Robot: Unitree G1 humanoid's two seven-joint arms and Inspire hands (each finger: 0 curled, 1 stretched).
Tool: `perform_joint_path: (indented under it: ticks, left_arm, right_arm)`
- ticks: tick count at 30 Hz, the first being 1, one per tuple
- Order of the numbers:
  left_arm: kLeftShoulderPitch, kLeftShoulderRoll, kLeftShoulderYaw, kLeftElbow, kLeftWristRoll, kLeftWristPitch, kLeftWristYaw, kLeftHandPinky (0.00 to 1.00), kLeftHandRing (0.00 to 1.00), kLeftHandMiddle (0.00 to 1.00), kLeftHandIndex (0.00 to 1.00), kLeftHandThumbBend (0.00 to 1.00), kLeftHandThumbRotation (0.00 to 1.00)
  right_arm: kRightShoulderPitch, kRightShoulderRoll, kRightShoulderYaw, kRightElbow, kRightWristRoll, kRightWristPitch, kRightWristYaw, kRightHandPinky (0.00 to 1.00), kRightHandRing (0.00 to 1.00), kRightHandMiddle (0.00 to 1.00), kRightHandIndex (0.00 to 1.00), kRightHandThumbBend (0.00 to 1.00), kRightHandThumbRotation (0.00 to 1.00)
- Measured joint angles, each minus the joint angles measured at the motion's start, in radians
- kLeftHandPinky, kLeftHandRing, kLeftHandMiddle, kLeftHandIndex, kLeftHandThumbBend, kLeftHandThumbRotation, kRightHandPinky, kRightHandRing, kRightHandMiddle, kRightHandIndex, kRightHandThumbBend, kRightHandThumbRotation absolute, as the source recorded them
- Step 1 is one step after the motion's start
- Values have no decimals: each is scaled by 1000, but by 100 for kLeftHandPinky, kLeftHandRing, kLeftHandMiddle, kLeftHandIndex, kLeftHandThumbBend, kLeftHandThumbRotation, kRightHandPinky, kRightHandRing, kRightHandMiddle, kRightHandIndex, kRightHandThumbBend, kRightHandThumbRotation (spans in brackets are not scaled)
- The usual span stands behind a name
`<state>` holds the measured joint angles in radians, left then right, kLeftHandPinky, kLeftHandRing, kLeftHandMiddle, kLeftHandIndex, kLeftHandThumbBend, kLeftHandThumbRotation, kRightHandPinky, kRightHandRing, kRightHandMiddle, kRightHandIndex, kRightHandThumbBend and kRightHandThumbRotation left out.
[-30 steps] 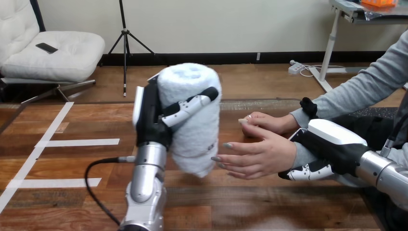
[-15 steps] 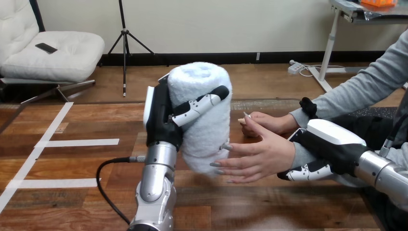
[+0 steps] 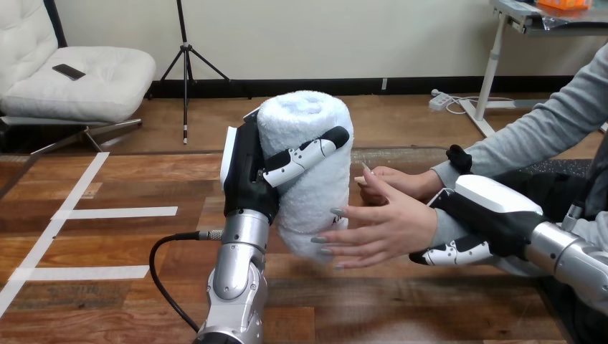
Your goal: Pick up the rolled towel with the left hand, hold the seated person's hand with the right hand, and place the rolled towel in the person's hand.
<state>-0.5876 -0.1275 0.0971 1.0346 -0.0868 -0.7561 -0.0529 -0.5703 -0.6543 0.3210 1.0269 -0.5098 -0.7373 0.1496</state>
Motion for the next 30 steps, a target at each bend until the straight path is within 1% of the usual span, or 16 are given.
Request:
perform_joint_path:
  ticks: [11,26,30]
  left_arm:
    - [0,0,-1,1,2,0,1,29,32,37,40,65,0]
    - [-1,0,-3,1,7,0,3,28,32,38,40,65,0]
    - [-1,0,-3,1,7,0,3,28,32,38,40,66,0]
  right_arm:
    - [-9,10,0,0,0,4,13,22,23,27,27,55,47]
    - [-21,27,2,0,-12,19,24,27,27,31,32,54,46]
    - [-24,32,5,0,-20,21,24,24,25,29,30,55,47]
